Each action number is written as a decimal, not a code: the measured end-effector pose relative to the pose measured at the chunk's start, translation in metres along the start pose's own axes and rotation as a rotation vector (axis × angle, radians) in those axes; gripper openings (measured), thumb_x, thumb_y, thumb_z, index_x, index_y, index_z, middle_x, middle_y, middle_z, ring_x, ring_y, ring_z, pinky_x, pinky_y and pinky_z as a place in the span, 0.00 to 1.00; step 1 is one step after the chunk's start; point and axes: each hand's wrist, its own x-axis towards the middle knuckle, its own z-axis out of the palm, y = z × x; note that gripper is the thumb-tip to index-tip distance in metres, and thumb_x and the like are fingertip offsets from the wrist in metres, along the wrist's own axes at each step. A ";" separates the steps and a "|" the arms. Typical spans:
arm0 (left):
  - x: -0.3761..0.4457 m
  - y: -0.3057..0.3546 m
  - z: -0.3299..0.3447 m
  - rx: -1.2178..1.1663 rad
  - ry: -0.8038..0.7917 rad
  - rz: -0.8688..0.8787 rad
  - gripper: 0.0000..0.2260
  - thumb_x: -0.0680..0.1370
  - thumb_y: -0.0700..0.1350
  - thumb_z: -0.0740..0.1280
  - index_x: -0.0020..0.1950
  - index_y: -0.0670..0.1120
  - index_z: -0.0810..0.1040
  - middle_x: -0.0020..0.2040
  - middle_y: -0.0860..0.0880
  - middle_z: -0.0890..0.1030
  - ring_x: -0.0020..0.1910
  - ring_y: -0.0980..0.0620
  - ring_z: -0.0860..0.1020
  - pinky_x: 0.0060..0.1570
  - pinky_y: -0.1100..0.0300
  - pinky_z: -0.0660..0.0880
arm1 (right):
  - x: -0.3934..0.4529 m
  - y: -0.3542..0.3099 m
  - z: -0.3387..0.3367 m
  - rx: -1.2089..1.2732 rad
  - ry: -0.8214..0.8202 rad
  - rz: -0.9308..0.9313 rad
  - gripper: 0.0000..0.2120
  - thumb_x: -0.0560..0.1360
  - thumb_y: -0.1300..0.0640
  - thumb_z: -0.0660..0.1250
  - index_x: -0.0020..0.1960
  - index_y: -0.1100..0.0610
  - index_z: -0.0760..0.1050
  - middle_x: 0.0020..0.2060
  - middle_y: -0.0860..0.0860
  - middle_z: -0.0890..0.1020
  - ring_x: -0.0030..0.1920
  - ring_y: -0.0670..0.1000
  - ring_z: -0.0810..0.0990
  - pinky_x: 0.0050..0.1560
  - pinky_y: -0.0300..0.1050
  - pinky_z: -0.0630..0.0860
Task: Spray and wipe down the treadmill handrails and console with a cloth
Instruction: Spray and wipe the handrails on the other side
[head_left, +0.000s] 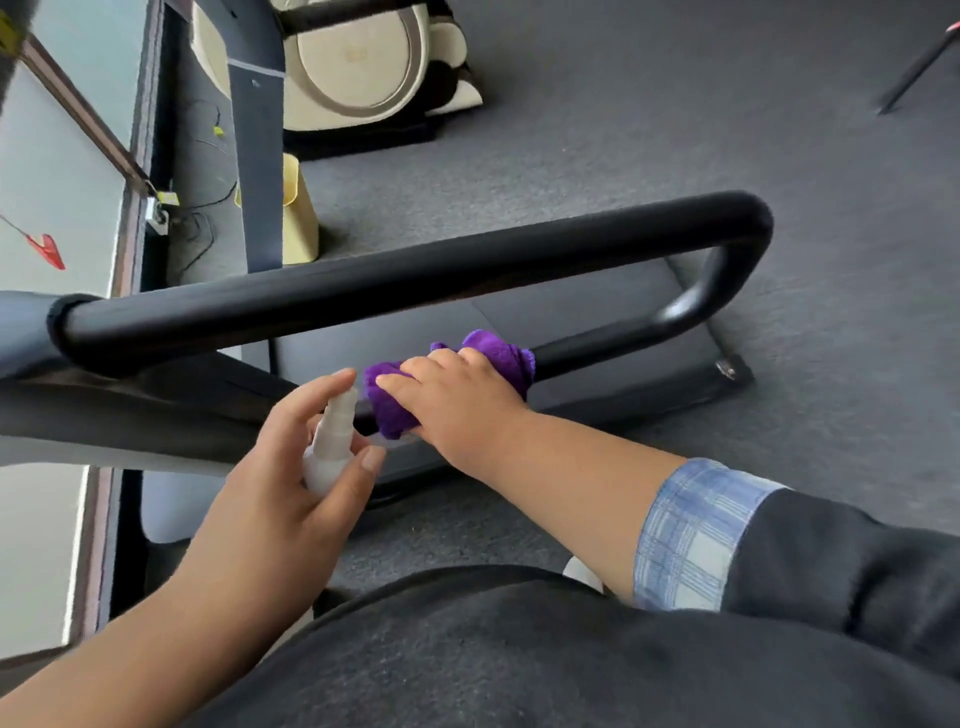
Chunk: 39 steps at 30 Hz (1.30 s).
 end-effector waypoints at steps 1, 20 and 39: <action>0.003 0.001 0.004 -0.006 -0.004 0.007 0.23 0.72 0.63 0.63 0.64 0.78 0.61 0.53 0.70 0.76 0.45 0.68 0.78 0.39 0.64 0.71 | -0.006 0.009 -0.007 0.022 0.002 0.026 0.23 0.80 0.53 0.64 0.73 0.49 0.65 0.63 0.51 0.75 0.63 0.58 0.73 0.64 0.57 0.69; 0.023 0.052 0.085 -0.075 -0.074 0.054 0.25 0.72 0.61 0.65 0.66 0.77 0.61 0.52 0.70 0.78 0.50 0.70 0.76 0.45 0.64 0.73 | -0.090 0.160 -0.100 -0.799 -0.333 0.012 0.12 0.77 0.57 0.61 0.60 0.52 0.72 0.47 0.51 0.77 0.49 0.56 0.77 0.50 0.50 0.69; 0.011 0.076 0.101 -0.046 -0.039 0.014 0.24 0.71 0.63 0.64 0.64 0.77 0.62 0.50 0.64 0.79 0.43 0.62 0.79 0.41 0.63 0.73 | -0.103 0.165 -0.074 -0.276 0.015 0.037 0.31 0.77 0.63 0.59 0.78 0.47 0.61 0.70 0.53 0.68 0.73 0.60 0.64 0.74 0.62 0.53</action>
